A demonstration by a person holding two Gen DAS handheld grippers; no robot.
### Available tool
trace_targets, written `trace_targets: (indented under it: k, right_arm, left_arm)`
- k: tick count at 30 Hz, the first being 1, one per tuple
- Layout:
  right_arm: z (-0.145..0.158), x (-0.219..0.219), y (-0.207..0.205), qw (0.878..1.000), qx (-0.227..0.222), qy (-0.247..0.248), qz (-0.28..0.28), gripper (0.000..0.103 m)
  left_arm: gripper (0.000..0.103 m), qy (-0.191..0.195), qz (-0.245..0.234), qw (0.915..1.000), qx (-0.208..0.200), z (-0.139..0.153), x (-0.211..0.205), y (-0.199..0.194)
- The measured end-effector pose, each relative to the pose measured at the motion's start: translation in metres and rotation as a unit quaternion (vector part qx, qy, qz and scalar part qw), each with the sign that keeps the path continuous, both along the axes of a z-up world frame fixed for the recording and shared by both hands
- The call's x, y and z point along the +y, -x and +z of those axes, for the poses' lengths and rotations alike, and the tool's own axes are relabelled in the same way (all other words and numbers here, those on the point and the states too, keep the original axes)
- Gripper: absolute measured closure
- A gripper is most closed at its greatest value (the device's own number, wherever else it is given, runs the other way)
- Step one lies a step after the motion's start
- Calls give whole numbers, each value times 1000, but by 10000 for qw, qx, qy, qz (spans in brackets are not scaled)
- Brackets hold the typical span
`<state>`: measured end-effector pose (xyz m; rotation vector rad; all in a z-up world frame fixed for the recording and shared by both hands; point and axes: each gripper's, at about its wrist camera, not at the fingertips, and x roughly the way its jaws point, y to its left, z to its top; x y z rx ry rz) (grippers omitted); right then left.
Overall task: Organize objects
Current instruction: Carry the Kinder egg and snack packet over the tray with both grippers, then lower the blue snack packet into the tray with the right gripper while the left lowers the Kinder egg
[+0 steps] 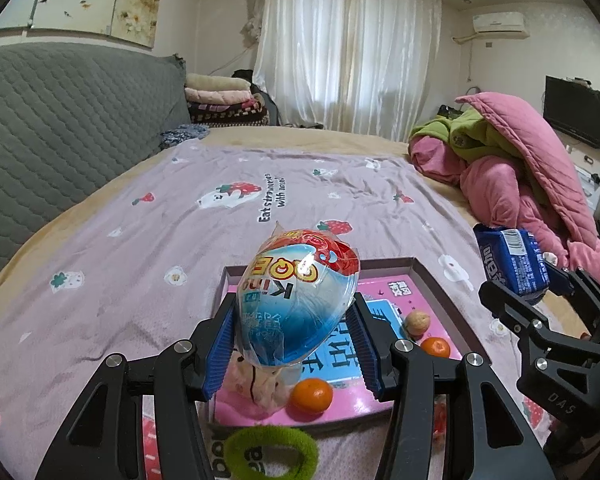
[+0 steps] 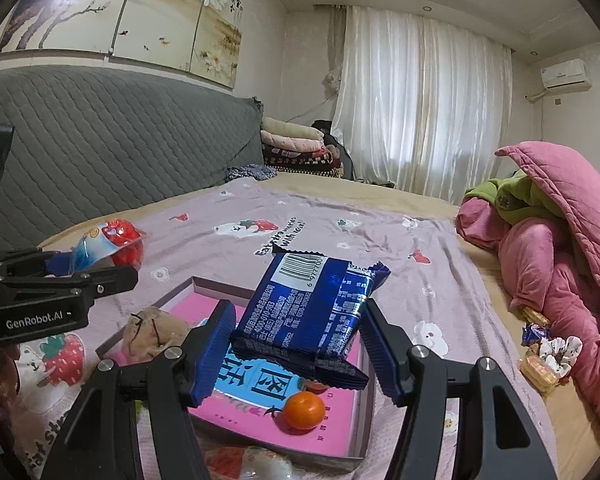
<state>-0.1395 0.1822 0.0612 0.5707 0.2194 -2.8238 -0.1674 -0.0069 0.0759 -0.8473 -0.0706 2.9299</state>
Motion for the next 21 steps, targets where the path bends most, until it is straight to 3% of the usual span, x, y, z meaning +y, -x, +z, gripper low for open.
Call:
trace_targets:
  k: [8,17,21]
  right_arm:
    - [-5,9,15,9999,-124,-63,-17,40]
    - [-27,20,32,9982,-592,-105,-62,40]
    - [-35,26,38,9964,-845,101,0,40]
  left_arm:
    - [48,-7,-48,10000,-83,-8,9,20]
    - [48,49,-167,9993,-341,-31,34,44]
    - [48,97,-243,9984,-494,-44,44,49]
